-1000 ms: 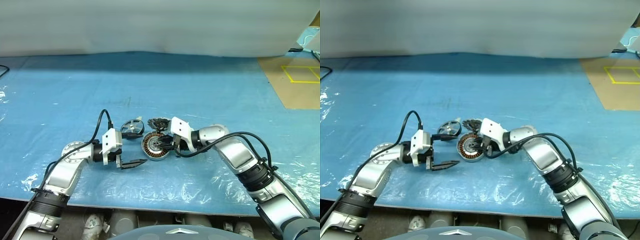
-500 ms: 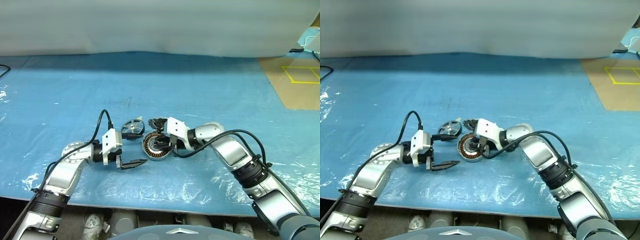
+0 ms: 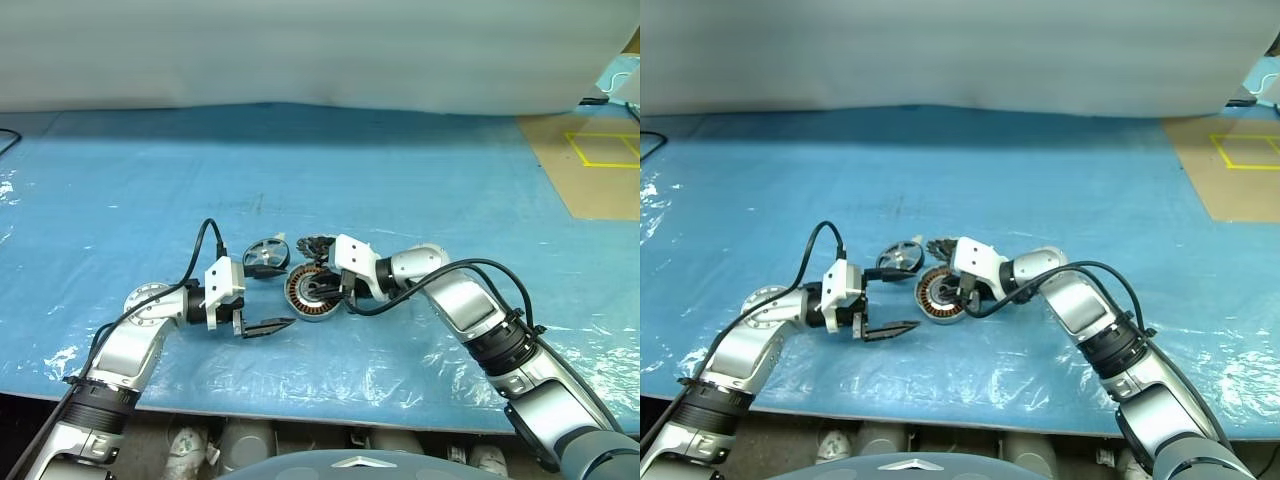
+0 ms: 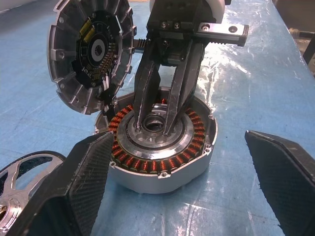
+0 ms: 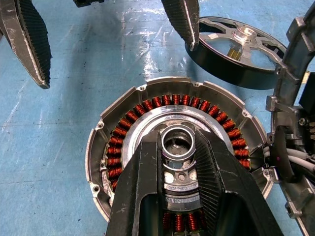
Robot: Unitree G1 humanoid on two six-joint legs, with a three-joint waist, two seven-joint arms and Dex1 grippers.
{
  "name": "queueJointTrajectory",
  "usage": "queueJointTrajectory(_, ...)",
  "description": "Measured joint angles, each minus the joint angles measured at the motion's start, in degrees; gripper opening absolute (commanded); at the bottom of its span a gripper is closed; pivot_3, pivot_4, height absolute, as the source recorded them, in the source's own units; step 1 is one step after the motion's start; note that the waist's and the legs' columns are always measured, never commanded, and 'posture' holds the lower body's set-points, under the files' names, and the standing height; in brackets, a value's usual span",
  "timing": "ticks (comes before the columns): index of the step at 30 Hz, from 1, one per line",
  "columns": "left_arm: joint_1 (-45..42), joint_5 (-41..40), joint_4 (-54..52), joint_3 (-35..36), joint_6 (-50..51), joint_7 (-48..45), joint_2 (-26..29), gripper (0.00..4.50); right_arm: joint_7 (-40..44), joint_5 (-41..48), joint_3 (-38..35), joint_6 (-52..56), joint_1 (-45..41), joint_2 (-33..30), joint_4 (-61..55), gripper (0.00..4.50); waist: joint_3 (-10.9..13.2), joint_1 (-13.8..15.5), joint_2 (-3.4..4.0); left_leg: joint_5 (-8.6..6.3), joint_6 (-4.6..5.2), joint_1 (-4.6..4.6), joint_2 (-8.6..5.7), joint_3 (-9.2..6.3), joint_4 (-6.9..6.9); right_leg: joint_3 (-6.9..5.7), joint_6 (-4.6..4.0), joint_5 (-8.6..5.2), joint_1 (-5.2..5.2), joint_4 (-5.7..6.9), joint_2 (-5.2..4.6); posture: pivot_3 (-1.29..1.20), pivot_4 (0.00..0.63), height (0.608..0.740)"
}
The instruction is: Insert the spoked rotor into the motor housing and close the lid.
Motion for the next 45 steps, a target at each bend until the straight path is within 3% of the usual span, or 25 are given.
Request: queueJointTrajectory(45, -2.0, -0.1, -1.2, -0.3, 1.7, 1.6, -1.6, 4.50, 1.7, 0.0, -2.3, -3.5, 2.0, -2.1, 0.3, 0.57, 0.0, 0.0, -0.01, 0.00, 0.01, 0.02, 0.00, 0.00, 0.01, 0.01, 0.00, 0.00, 0.01, 0.02, 0.00, 0.00, 0.150, 0.740)
